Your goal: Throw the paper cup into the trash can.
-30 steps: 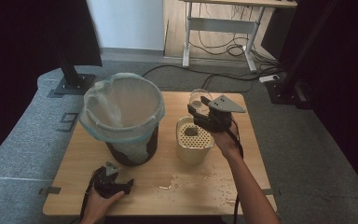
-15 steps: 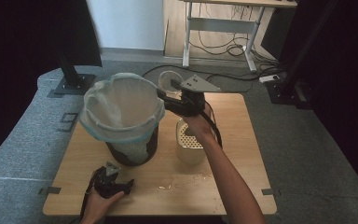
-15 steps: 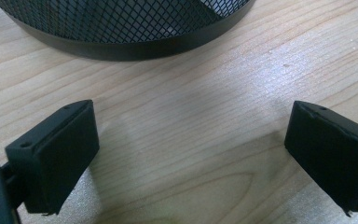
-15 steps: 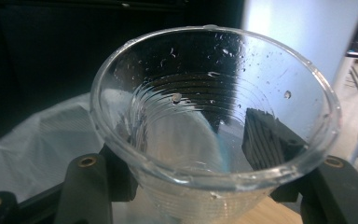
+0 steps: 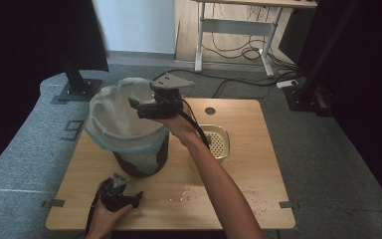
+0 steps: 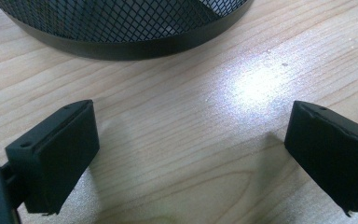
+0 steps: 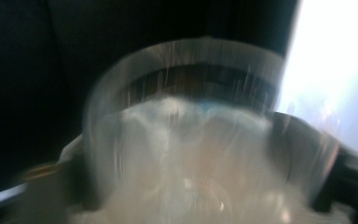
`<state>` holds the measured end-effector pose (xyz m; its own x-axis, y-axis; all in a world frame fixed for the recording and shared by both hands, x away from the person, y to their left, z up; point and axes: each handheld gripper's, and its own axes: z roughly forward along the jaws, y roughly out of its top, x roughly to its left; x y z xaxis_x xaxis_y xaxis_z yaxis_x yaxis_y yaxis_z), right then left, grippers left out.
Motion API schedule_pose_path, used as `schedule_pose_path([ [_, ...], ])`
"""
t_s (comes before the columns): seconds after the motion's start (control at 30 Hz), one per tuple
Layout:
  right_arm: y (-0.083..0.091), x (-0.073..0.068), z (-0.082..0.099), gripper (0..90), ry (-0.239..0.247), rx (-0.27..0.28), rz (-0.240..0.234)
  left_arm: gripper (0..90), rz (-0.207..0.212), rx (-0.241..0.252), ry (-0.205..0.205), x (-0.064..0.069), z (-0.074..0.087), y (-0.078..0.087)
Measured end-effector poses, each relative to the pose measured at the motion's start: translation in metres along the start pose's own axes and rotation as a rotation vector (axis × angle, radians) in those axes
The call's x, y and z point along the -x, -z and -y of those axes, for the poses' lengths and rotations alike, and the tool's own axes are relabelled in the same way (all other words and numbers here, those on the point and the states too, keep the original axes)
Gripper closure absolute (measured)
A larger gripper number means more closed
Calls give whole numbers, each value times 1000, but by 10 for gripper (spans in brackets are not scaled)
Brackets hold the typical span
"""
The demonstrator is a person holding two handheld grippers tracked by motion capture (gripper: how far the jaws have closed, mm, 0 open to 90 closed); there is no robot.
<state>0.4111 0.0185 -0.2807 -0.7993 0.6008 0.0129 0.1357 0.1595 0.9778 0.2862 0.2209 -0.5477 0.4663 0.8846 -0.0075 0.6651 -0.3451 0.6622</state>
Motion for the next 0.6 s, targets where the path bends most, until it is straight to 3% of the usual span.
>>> schedule_pose_path([
  [0.07, -2, 0, 1, 123, 0, -25, 12, 25, 1, 0, -1, 0, 0, 0],
  [0.13, 0, 1, 4, 97, 23, -55, 58, 25, 1, 0, -2, 0, 0, 0],
  [0.2, 8, 4, 8, 113, 20, -47, 63, 25, 1, 0, -2, 0, 0, 0],
  [0.5, 71, 30, 36, 163, 24, 11, 147, 25, 2, 1, -2, 0, 0, 0],
  [0.53, 71, 30, 36, 163, 24, 11, 147, 25, 2, 1, -2, 0, 0, 0],
  [0.57, 90, 36, 50, 178, 22, 18, 175, 25, 2, 1, -2, 0, 0, 0],
  [0.6, 90, 36, 50, 178, 22, 18, 175, 25, 2, 1, -2, 0, 0, 0],
])
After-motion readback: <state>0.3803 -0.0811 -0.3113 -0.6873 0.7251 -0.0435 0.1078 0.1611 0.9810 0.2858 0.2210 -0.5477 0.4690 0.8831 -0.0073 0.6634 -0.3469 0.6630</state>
